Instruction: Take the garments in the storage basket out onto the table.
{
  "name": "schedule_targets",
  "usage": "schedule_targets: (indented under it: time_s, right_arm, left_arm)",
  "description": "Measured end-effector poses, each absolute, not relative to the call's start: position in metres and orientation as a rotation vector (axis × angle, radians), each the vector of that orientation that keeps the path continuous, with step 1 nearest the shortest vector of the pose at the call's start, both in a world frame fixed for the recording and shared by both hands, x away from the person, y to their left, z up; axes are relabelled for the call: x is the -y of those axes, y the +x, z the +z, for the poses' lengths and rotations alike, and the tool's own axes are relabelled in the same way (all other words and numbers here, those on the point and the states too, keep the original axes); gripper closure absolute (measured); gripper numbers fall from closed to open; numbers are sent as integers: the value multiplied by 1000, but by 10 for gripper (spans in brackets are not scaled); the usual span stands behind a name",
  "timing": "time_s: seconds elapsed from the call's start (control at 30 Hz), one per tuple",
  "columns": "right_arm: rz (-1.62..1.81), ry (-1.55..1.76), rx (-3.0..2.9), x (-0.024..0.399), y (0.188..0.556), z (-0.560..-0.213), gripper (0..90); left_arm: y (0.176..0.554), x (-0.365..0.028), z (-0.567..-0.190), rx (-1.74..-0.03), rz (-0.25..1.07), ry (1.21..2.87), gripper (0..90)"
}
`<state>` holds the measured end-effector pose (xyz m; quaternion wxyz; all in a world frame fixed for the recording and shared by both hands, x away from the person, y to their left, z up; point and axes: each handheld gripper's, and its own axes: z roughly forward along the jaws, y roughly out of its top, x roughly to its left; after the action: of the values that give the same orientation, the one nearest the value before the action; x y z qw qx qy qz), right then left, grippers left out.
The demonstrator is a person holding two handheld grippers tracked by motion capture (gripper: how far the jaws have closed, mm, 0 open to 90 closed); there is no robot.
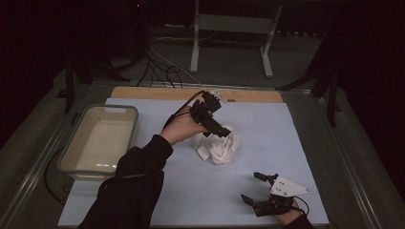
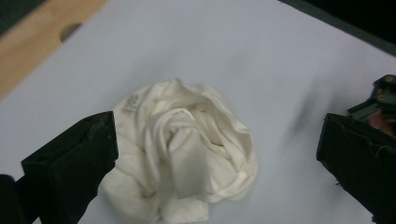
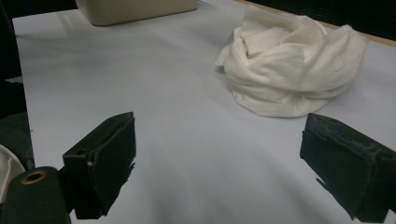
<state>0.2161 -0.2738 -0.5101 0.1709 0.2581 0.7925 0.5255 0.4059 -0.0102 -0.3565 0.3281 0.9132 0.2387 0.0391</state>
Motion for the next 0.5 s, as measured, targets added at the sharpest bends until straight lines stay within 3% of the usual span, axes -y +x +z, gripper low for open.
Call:
schedule_targets:
  time_s: [0.5]
  right_arm:
    - [1488,741,-2244,275,215,-510,107]
  left_arm:
    - [395,-9,-346,-549,83,2329,0]
